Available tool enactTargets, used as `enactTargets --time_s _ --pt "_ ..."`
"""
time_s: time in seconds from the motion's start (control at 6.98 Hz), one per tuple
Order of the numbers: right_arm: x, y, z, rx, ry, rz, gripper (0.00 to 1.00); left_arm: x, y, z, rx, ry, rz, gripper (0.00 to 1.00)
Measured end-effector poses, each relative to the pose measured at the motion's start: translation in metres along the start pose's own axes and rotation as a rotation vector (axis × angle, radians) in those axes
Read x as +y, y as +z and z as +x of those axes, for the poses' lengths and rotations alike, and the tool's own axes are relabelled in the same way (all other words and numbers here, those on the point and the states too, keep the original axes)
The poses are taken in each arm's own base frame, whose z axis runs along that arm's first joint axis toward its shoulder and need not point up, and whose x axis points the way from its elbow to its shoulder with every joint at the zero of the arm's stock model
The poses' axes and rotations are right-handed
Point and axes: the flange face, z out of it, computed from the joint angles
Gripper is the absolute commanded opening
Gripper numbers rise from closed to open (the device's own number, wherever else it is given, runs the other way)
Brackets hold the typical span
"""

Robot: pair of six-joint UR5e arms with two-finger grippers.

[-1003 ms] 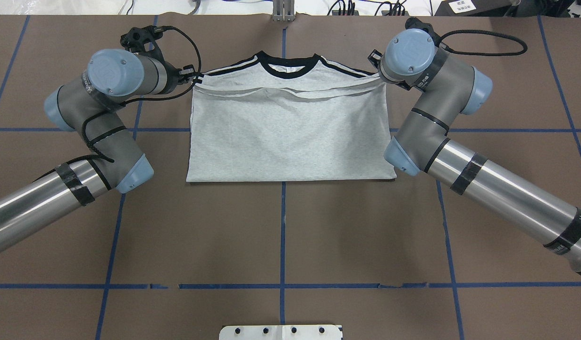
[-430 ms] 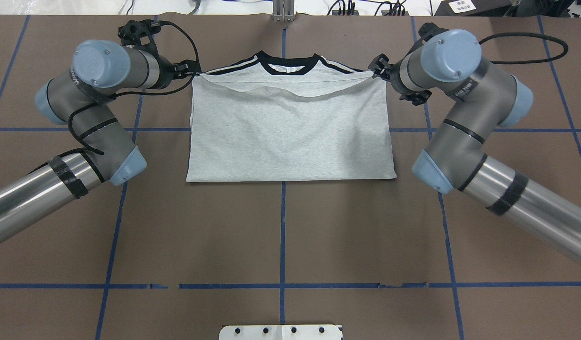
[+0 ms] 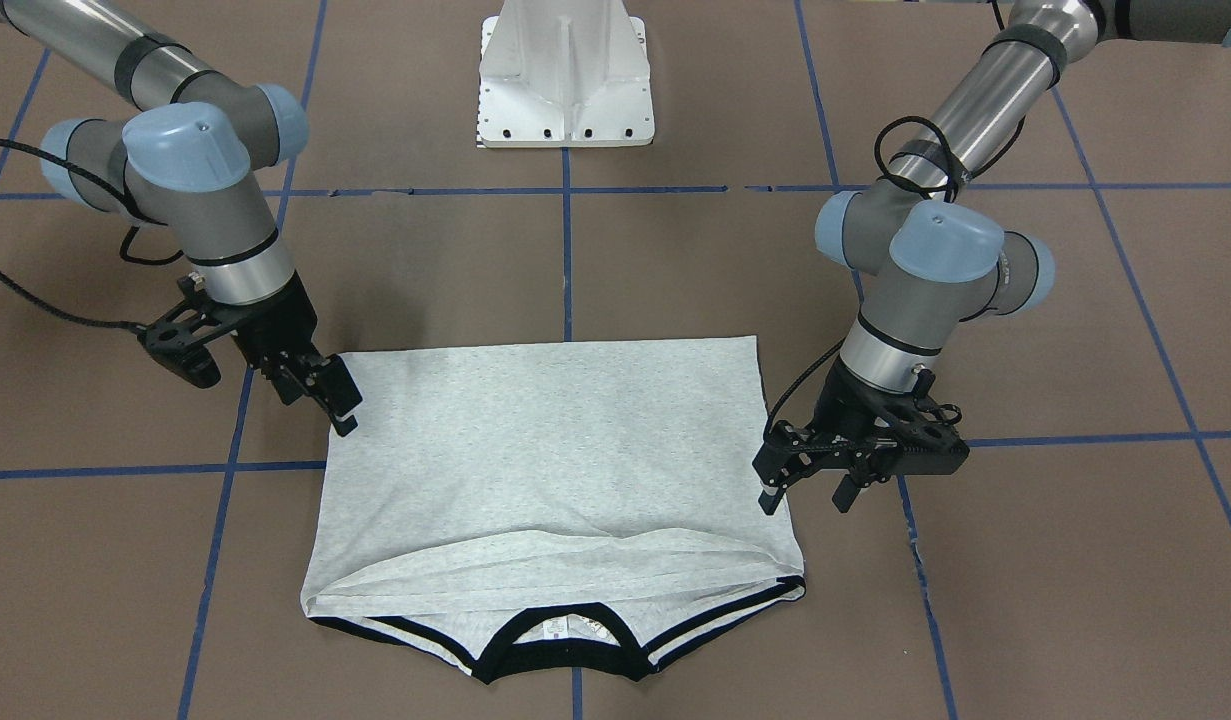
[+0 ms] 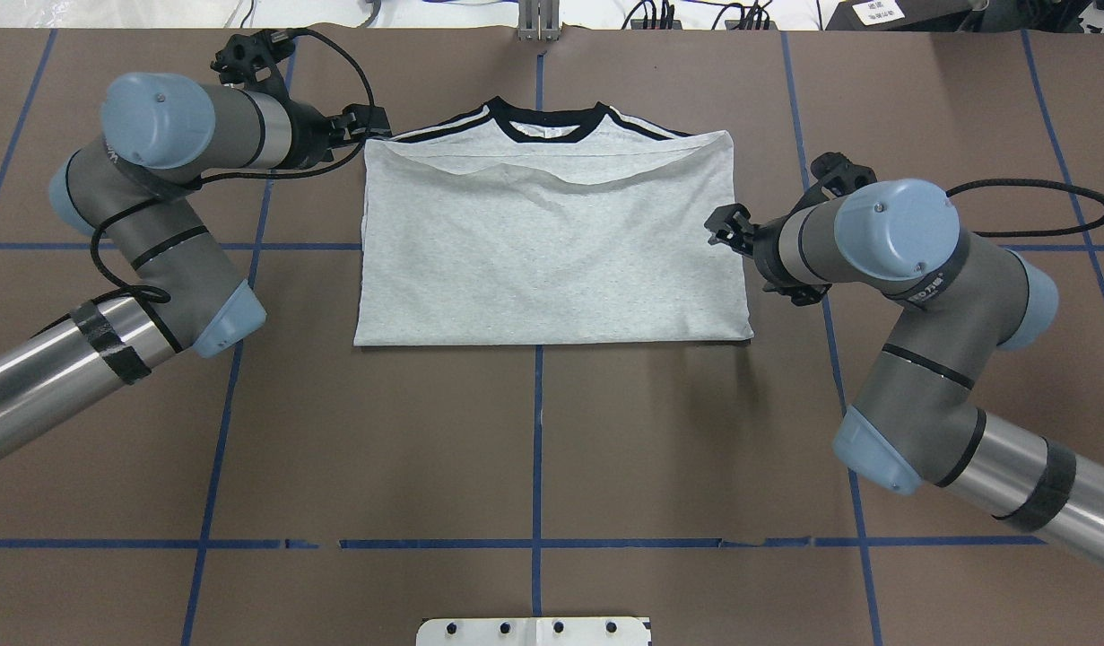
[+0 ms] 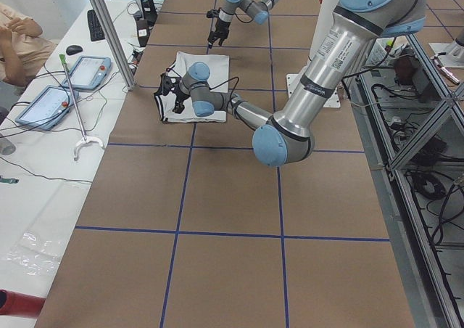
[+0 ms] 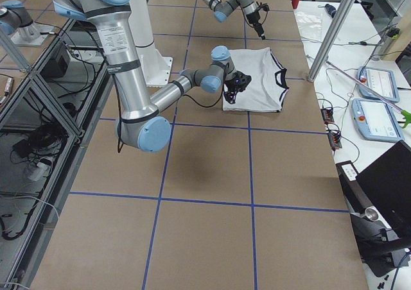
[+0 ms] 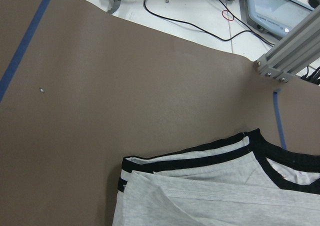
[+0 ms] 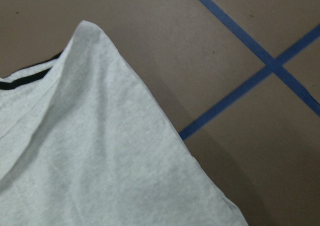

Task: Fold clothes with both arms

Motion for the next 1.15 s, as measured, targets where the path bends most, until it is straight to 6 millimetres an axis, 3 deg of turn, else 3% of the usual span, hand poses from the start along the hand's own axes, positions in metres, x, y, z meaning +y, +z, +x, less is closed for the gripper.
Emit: enactTargets --time_s 0.14,0.43,0.57,0.72,0.86,1.0,1.15 --pt "0.014 0.005 0.016 0.02 0.009 -0.013 1.0 0.006 -0.011 -0.002 0.049 -0.016 0.002 1.0" --pt "0.026 0.02 0.039 0.064 0.009 -0.018 0.79 0.014 -0.018 -0.008 0.096 -0.01 0.002 1.0" --pt "0.029 0.028 0.045 0.081 0.015 -0.018 0.65 0.015 -0.018 -0.008 0.103 -0.007 0.002 1.0" --pt "0.033 0.034 0.046 0.09 0.023 -0.021 0.58 0.016 -0.018 -0.009 0.102 -0.007 0.002 1.0" --pt "0.037 0.036 0.046 0.094 0.027 -0.023 0.58 0.016 -0.018 -0.011 0.1 -0.007 0.002 1.0" --pt "0.038 0.038 0.045 0.096 0.027 -0.024 0.45 0.016 -0.018 -0.012 0.097 -0.007 0.002 1.0" --pt "0.038 0.039 0.045 0.097 0.028 -0.025 0.14 0.017 -0.018 -0.014 0.095 -0.007 0.001 1.0"
